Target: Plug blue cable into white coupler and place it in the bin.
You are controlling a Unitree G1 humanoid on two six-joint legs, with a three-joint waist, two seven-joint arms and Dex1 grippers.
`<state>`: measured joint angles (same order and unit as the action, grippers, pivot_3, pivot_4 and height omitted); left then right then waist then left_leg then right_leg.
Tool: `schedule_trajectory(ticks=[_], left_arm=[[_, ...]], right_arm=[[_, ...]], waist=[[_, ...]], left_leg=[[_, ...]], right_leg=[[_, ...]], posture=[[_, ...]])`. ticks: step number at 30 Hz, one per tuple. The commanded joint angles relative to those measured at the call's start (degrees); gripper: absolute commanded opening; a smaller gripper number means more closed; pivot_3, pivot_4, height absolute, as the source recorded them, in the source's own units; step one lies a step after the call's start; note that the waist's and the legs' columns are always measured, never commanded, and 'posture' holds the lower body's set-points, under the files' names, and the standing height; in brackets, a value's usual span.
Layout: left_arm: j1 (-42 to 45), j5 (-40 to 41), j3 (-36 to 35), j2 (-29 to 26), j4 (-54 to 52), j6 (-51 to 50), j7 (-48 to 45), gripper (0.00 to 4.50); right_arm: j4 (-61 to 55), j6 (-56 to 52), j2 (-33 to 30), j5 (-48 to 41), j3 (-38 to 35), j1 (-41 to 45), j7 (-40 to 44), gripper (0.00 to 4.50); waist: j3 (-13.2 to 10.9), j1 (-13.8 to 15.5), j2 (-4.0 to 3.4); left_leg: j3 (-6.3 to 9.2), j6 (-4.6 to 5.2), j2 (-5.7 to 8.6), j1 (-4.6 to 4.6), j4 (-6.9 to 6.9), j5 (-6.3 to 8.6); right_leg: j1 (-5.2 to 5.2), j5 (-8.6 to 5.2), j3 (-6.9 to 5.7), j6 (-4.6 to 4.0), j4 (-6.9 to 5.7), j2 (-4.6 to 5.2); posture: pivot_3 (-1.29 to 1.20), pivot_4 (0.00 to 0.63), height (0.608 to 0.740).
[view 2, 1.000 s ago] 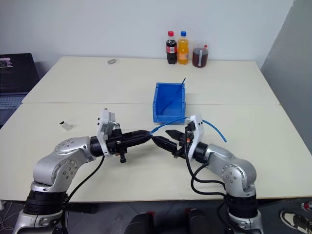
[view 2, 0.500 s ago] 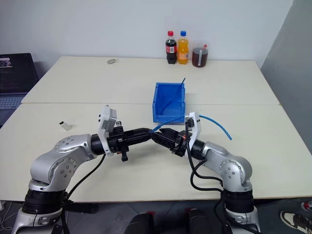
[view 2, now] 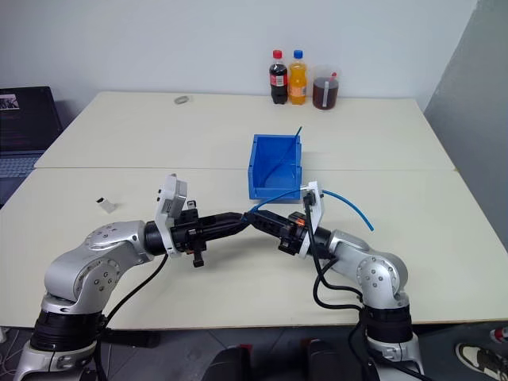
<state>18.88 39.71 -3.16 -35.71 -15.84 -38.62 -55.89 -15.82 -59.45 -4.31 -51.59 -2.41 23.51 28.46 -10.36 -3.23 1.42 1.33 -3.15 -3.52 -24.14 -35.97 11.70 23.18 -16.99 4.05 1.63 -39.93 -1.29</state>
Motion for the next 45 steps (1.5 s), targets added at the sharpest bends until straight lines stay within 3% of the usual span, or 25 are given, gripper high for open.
schedule_trajectory(ticks=[1, 7, 9, 22, 27, 31, 34, 39, 45], left_arm=[[0.0, -0.3, -0.9, -0.6, -0.2, 1.4, -0.3, 0.23], [0.0, -1.3, -1.0, -0.6, 1.5, 2.4, -0.8, 0.23], [-0.4, -1.5, -0.8, -1.2, 2.1, 2.1, -1.3, 0.94], [-9.6, -1.5, -5.2, -6.1, -1.7, 2.3, -0.9, 3.50], [-15.1, -9.3, -9.0, -1.2, -2.9, 5.9, 14.6, 4.49], [-20.5, -21.1, -11.3, 8.3, -6.2, 6.6, 36.9, 4.50], [-22.1, -24.8, -15.2, 13.7, -7.3, 4.2, 47.5, 4.50], [-16.0, -27.8, -20.2, 17.3, -3.1, 0.8, 58.6, 4.50], [-4.7, -28.2, -23.6, 17.8, 6.3, -2.4, 64.9, 4.50]], right_arm=[[-1.9, -1.0, -0.5, -4.1, 0.1, 0.7, 1.5, 0.15], [-1.9, -0.8, -1.4, -4.5, 0.8, 0.8, 1.7, 0.15], [-2.0, -0.4, -1.6, -4.1, 1.0, 0.7, 1.8, 0.15], [-0.4, 4.6, -2.7, -0.4, 1.9, 0.9, 2.0, 0.15], [0.5, 8.7, -4.5, 4.0, 4.0, 1.2, 3.2, 0.15], [1.4, 10.7, -5.0, 5.8, 5.1, 1.0, 4.0, 0.15], [1.9, 11.7, -5.2, 6.7, 5.5, 1.0, 4.4, 0.15], [3.0, 12.5, -5.2, 7.4, 5.6, 1.7, 4.9, 0.15], [3.7, 12.9, -5.3, 7.6, 5.6, 3.0, 5.1, 0.15]], waist=[[0.0, 0.0, 0.00], [0.0, 0.0, 0.00], [0.0, 0.0, 0.00], [0.0, 0.0, -0.02], [0.0, 0.0, -0.02], [0.0, 0.1, 0.00], [0.0, 0.1, 0.03], [0.0, 0.3, 0.04], [0.0, 1.3, 0.16]], left_leg=[[0.00, 0.00, 0.00, 0.00, 0.00, 0.00], [0.00, 0.00, 0.00, 0.00, 0.00, 0.00], [-0.01, 0.00, 0.00, 0.00, 0.00, 0.00], [-0.01, 0.00, -0.04, -0.01, 0.05, 0.00], [-0.02, 0.00, -0.04, 0.00, 0.07, 0.00], [-0.04, 0.00, -0.04, -0.03, 0.07, 0.01], [-0.02, -0.01, -0.05, -0.06, 0.06, 0.01], [0.07, -0.01, -0.04, -0.05, 0.04, 0.01], [0.03, -0.01, 0.04, -0.07, -0.04, 0.00]], right_leg=[[0.00, 0.00, 0.00, 0.00, 0.00, 0.00], [0.01, 0.00, 0.00, 0.00, 0.00, 0.00], [0.01, 0.00, 0.01, 0.00, 0.00, 0.00], [0.04, -0.02, 0.02, -0.03, 0.03, 0.00], [0.05, -0.03, 0.03, -0.04, 0.05, 0.01], [0.05, -0.02, 0.06, -0.03, 0.08, 0.03], [0.04, -0.01, 0.06, -0.03, 0.11, 0.04], [0.04, -0.01, -0.01, -0.03, 0.02, 0.01], [0.01, 0.06, -0.01, 0.09, 0.05, 0.02]], posture=[[0.00, 0.150, 0.740], [0.00, 0.150, 0.740], [0.00, 0.150, 0.740], [0.00, 0.150, 0.740], [0.00, 0.150, 0.740], [0.00, 0.150, 0.740], [0.00, 0.150, 0.740], [0.00, 0.150, 0.740], [0.00, 0.150, 0.740]])
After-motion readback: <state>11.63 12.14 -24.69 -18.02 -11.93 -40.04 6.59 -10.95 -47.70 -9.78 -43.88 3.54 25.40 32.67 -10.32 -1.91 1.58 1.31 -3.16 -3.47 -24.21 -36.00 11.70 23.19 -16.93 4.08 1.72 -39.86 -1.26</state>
